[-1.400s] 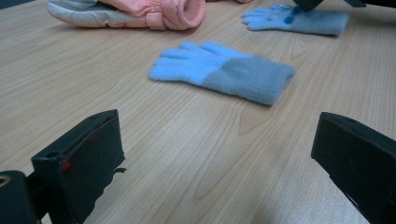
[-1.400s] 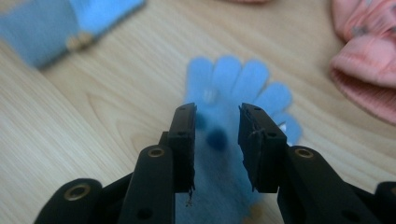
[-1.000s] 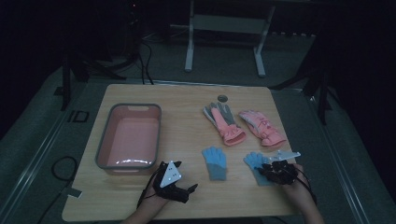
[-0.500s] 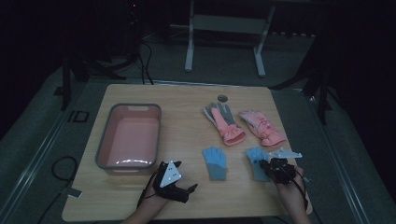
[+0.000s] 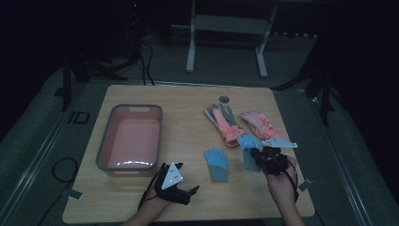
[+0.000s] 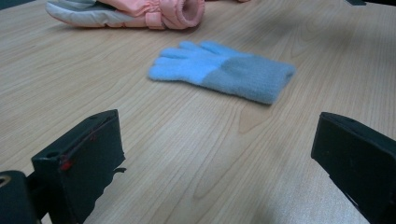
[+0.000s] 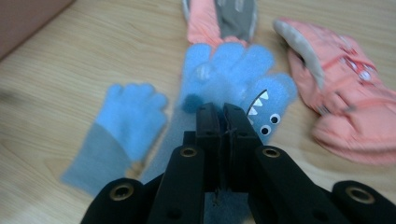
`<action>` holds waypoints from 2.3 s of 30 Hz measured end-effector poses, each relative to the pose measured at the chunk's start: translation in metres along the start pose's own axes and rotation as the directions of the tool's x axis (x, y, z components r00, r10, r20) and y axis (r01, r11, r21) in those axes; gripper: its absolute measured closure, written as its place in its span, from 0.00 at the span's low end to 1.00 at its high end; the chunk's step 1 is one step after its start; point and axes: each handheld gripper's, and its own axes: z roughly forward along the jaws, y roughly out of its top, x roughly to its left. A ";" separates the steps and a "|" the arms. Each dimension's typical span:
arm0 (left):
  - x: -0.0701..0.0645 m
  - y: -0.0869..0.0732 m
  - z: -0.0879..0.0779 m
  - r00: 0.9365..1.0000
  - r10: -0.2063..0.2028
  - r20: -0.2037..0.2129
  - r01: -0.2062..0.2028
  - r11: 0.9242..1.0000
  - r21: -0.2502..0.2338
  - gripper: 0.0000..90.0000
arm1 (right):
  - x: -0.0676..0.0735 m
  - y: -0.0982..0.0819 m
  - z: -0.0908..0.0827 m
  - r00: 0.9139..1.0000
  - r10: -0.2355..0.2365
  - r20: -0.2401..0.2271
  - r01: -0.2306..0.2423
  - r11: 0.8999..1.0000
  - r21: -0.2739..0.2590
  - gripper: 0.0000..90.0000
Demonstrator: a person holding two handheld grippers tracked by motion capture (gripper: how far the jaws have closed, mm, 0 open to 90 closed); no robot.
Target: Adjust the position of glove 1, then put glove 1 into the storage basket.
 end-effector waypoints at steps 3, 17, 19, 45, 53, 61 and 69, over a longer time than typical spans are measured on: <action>0.000 0.000 0.000 1.000 0.002 0.001 -0.002 1.000 0.000 0.03 | 0.016 0.006 0.008 0.999 -0.013 -0.035 0.012 1.000 -0.004 0.96; -0.001 0.000 0.000 1.000 0.009 0.004 -0.009 1.000 -0.001 0.03 | 0.065 0.009 0.045 0.984 -0.074 -0.160 0.083 0.995 0.055 0.96; -0.002 0.000 0.000 1.000 0.010 0.004 -0.010 1.000 0.003 0.03 | 0.069 0.006 0.050 0.983 -0.072 -0.169 0.085 0.994 0.068 0.96; -0.001 0.001 0.001 1.000 0.010 0.016 -0.011 1.000 0.017 0.03 | 0.067 -0.022 0.091 0.981 -0.059 -0.185 0.092 0.980 0.176 0.87; -0.008 0.001 0.002 0.997 0.067 -0.032 -0.067 0.998 -0.007 0.03 | 0.062 -0.017 0.076 0.960 -0.096 -0.264 0.133 0.983 0.125 0.49; -0.006 0.008 0.008 0.995 0.083 0.063 -0.083 0.997 -0.003 0.05 | 0.033 -0.018 0.062 0.923 -0.103 -0.371 0.144 0.986 0.083 0.16; -0.008 0.023 0.015 0.990 0.032 0.138 -0.046 0.994 0.103 0.05 | 0.013 -0.011 0.060 0.911 -0.148 -0.384 0.165 0.986 0.012 0.15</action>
